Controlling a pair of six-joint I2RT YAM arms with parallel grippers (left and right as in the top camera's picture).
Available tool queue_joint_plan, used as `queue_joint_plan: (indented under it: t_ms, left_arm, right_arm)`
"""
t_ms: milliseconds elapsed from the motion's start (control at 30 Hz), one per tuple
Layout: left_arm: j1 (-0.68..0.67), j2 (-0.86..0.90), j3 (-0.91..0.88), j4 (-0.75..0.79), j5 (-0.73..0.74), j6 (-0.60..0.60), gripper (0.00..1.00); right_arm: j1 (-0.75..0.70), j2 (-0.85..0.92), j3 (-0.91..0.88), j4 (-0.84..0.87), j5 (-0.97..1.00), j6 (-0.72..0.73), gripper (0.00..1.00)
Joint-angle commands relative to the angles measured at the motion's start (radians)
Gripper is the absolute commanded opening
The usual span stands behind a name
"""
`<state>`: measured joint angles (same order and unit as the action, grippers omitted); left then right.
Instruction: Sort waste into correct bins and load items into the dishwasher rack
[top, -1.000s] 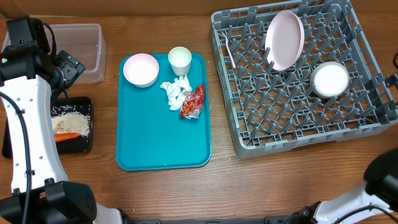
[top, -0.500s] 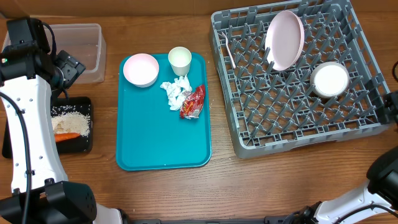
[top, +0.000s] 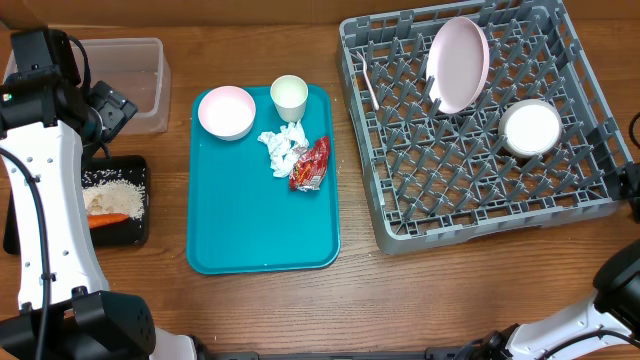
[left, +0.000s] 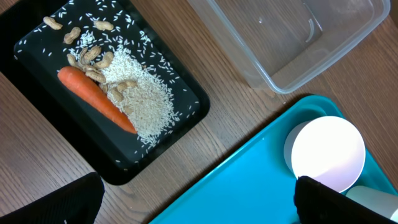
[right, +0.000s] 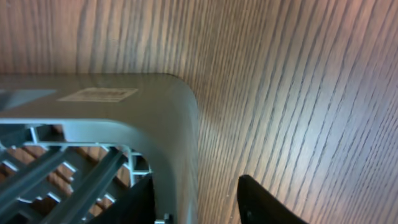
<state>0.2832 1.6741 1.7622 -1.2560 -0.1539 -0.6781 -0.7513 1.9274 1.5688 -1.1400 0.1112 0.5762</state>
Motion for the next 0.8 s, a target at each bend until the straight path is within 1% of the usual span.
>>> queue_joint_plan:
  t_ms: [0, 133, 200, 400, 533, 633, 767]
  left_arm:
    - [-0.003, 0.003, -0.004, 0.004, -0.01, 0.005, 1.0]
    - [-0.003, 0.003, -0.004, 0.004, -0.01, 0.005, 1.0]
    - [-0.003, 0.003, -0.004, 0.003, -0.01, 0.005, 1.0]
    - [-0.003, 0.003, -0.004, 0.004, -0.01, 0.005, 1.0]
    - [-0.003, 0.003, -0.004, 0.003, -0.01, 0.005, 1.0]
    - [-0.003, 0.003, -0.004, 0.003, -0.01, 0.005, 1.0]
    - [-0.003, 0.003, -0.004, 0.003, -0.01, 0.005, 1.0]
  right_arm:
    - [-0.001, 0.004, -0.005, 0.006, 0.011, 0.004, 0.4]
    - [-0.003, 0.005, -0.005, 0.002, 0.011, 0.005, 0.27]
    - [-0.003, 0.005, -0.006, 0.002, 0.011, 0.005, 0.24]
    - [-0.005, 0.005, -0.005, -0.005, 0.013, 0.004, 0.23]
    - [-0.028, 0.005, -0.005, -0.012, 0.011, 0.005, 0.17]
    - [-0.055, 0.005, -0.005, -0.027, 0.005, 0.035, 0.15]
    - [-0.082, 0.003, -0.004, -0.032, -0.008, 0.035, 0.14]
